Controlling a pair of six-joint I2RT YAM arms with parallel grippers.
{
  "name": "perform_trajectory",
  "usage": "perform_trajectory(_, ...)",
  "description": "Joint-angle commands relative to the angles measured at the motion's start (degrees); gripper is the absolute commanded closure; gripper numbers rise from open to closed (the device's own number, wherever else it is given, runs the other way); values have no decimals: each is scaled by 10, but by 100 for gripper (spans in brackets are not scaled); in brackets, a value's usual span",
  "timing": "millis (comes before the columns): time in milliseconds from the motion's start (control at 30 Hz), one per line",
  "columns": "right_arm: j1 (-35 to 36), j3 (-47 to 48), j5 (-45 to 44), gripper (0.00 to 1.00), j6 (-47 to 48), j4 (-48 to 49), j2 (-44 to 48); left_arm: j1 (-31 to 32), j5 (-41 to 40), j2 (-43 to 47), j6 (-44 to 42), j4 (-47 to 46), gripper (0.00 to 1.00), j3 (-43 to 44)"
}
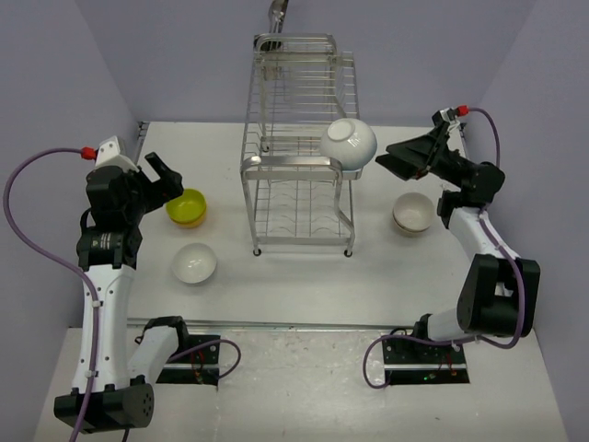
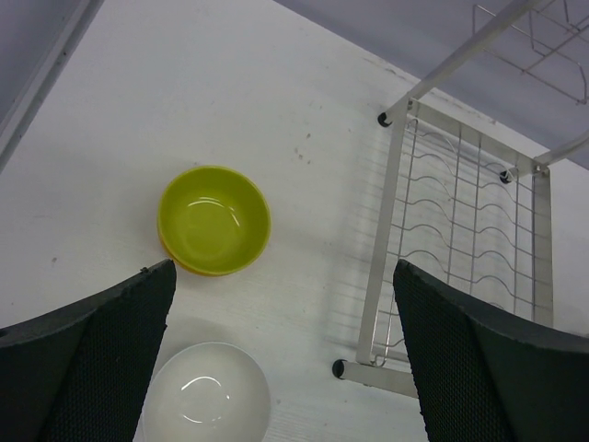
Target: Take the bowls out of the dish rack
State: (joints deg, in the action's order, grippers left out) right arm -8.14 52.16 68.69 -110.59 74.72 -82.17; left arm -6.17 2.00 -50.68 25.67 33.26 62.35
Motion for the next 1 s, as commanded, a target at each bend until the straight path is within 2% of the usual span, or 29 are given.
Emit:
perform_trajectory(0, 14, 38, 11, 20, -19, 200, 0, 3, 16, 3, -20, -28, 0, -2)
perform_trajectory(233, 39, 99, 21, 19, -65, 200, -34, 3, 9, 13, -27, -16, 0, 7)
perform_trajectory(467, 59, 111, 19, 19, -61, 200, -67, 7, 8, 14, -31, -6, 0, 22)
perform_trajectory(967, 69, 135, 24, 24, -72, 201, -60, 7, 16, 15, -32, -13, 0, 18)
